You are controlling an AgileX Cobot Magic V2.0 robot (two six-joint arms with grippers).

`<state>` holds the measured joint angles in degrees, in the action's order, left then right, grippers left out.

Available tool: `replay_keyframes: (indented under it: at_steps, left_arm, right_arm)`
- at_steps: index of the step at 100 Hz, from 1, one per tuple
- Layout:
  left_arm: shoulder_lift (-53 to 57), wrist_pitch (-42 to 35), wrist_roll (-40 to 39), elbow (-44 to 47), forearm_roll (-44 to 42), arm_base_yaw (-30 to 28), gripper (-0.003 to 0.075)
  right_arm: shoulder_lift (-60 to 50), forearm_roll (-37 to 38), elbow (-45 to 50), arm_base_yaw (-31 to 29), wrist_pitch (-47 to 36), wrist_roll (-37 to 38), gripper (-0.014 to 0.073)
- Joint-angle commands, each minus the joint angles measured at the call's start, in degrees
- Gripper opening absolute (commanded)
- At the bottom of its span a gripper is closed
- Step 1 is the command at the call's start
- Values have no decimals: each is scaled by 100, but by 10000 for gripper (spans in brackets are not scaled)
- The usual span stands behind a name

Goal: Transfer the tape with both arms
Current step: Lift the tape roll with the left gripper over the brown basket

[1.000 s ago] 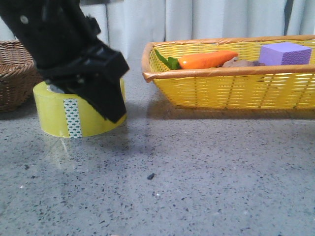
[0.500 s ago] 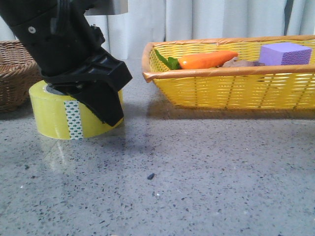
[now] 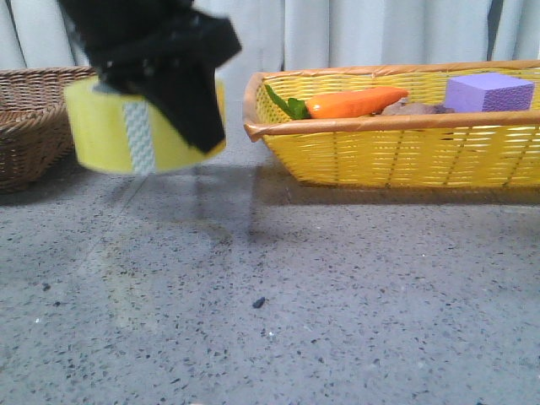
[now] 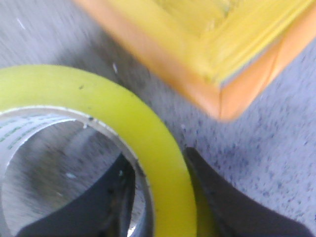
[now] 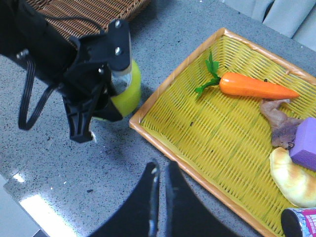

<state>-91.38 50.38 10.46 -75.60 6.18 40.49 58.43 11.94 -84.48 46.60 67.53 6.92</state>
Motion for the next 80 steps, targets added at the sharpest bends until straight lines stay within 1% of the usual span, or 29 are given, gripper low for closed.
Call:
replay_keyframes:
  at_steps: [1,19,35,64,73,80]
  left_arm:
    - [269,34,-12,-600,-248,44,71]
    - [269,591,-12,-1379,-557,-240,71]
    - [354,734,-22,-1753,-556,-962,71]
    - [586,767,-12,-1754,-482,-2702,71]
    - [563,767,27,-1607,-317,-3022,71]
    - [525,595,41,-1405,-249,-3172,71]
  right_arm:
    - [-100,178,-106,-38,-389,13,-66]
    - [-100,181,-81,-38,-451,13,-66]
    - [-100,181,-8,-38,-539,13,-66]
    - [-100,181,159,-38,-650,13,-66]
    - [-100,181,159,-38,-761,13,-66]
    - [-100,181,159,-38,-796,13,-66]
